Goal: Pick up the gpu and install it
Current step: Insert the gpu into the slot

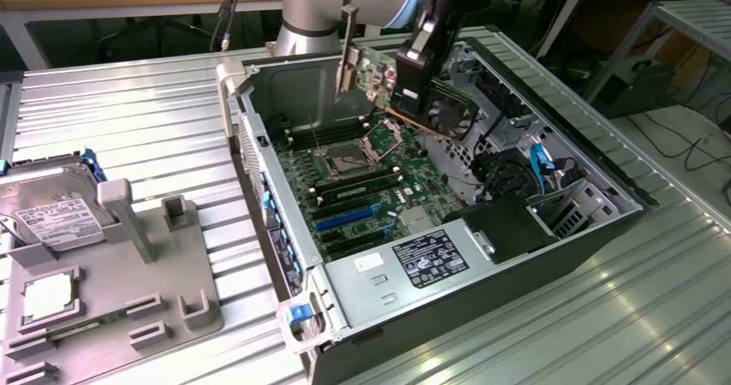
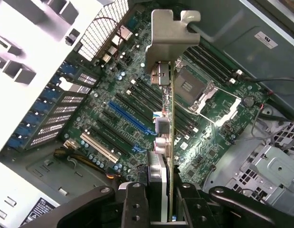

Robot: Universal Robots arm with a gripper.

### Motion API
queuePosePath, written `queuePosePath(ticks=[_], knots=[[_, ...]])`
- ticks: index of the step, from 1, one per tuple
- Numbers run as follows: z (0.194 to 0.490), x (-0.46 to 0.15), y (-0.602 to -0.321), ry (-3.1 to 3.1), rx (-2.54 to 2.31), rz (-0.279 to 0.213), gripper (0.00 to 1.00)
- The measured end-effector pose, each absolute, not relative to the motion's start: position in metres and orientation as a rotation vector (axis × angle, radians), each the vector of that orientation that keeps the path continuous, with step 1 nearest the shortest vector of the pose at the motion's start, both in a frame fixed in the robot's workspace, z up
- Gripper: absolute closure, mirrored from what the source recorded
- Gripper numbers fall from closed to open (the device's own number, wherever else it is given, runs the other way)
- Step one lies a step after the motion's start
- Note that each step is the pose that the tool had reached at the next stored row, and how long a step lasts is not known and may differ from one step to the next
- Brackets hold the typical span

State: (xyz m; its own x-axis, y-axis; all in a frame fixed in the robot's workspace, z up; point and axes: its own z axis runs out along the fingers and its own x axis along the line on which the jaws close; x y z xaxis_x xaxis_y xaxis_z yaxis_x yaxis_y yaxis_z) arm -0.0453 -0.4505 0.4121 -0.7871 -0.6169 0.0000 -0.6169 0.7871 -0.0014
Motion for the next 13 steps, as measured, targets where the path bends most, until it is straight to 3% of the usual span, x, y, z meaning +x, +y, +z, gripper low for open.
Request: queuePosePath(ticks=[13], knots=[[0.4121, -0.0453, -0.4505, 2.911, -1.179, -0.002, 0.72]])
